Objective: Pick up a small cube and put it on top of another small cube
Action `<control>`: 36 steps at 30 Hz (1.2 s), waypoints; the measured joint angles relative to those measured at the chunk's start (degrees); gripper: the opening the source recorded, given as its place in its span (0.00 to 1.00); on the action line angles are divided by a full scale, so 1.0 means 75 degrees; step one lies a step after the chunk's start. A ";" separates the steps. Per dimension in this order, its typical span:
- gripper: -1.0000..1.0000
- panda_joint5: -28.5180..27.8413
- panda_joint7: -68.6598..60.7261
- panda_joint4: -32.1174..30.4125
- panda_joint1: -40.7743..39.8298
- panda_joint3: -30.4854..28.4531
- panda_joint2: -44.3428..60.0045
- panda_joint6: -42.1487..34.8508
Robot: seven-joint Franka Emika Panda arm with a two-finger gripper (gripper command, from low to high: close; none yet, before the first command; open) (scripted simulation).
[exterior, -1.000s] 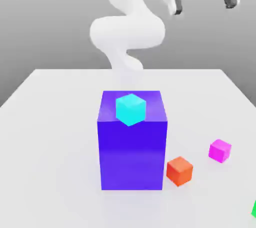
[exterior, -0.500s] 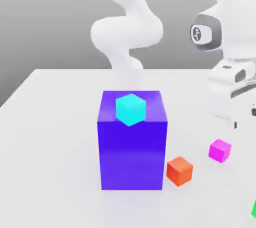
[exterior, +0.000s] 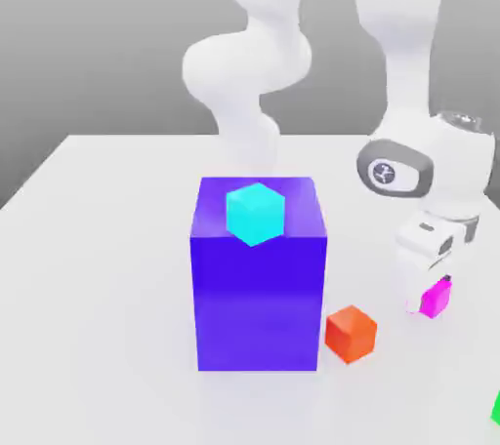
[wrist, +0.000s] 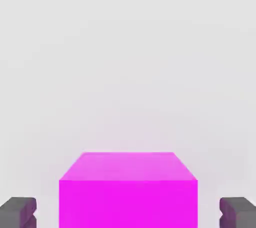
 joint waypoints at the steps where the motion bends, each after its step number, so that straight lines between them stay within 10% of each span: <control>1: 0.00 -0.0006 0.0006 0.0000 0.0000 0.0001 0.0000 0.0003; 11: 0.00 0.1632 -0.1222 -0.0293 -0.0554 0.0913 -0.1647 -0.1334; 32: 0.00 0.1686 -0.1049 0.4623 -0.1384 -0.0012 0.0977 -0.3633; 33: 1.00 0.1654 -0.1029 0.4652 -0.1366 -0.0044 0.1209 -0.3431; 36: 1.00 0.1654 -0.1029 0.4652 -0.1366 -0.0044 0.1209 -0.3431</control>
